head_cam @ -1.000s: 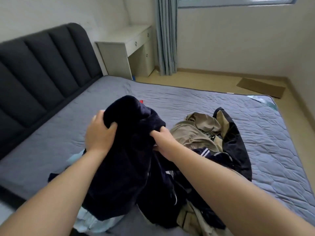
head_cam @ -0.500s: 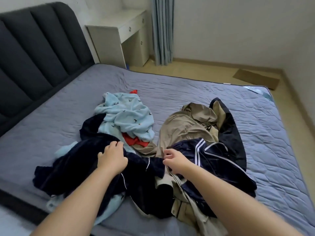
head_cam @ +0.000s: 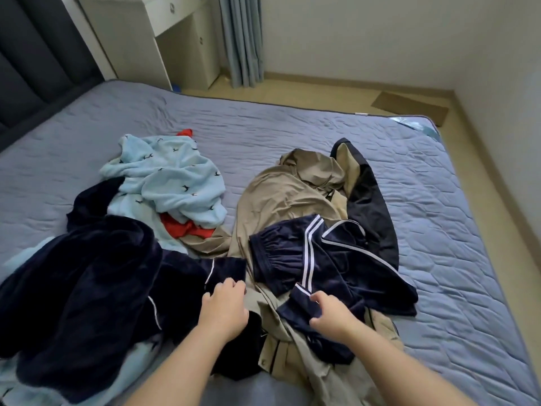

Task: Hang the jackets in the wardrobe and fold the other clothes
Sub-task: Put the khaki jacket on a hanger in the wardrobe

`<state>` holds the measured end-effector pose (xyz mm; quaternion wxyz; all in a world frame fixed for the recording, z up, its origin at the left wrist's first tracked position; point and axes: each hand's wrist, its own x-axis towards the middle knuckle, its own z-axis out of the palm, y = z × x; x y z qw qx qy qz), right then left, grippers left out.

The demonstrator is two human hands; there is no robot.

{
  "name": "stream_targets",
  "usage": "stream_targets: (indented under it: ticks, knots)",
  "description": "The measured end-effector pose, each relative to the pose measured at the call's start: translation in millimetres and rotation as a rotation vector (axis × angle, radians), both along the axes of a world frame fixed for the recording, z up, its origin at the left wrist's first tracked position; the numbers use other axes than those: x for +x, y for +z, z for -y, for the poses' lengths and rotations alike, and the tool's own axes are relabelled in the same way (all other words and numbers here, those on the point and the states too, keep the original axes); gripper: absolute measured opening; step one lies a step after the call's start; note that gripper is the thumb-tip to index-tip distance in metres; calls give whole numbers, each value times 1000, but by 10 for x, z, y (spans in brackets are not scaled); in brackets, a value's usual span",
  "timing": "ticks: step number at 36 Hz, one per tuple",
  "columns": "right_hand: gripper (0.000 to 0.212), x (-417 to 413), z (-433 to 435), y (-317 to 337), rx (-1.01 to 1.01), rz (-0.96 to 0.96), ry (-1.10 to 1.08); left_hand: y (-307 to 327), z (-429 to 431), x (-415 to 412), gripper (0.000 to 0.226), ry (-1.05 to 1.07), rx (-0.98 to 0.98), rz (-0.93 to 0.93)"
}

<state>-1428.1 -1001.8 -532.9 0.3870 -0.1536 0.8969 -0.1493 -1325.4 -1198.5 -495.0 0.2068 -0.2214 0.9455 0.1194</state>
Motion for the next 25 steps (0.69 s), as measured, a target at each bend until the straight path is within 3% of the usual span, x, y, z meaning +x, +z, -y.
stream_targets:
  ticks: [9,16,18,21,23,25]
  knots:
    - [85,-52,-248,-864,170,-166,202,-955,-273,-306,39,-91,121,23]
    - [99,-137,-246,-1375,274,-270,151,-1481,-382,-424,35,-155,123,4]
    - [91,-161,-275,-1460,316,-232,135,-1550,-382,-454,35,-161,115,-2]
    - [58,-191,-346,-1507,357,-233,202,-1592,-390,-524,34,-141,115,-9]
    - [41,-225,-378,-1508,325,-258,209,-1585,-417,-582,36,-139,107,-14]
    - [38,-285,-410,-1480,221,-248,84,-1562,-469,-649,39,-145,105,-28]
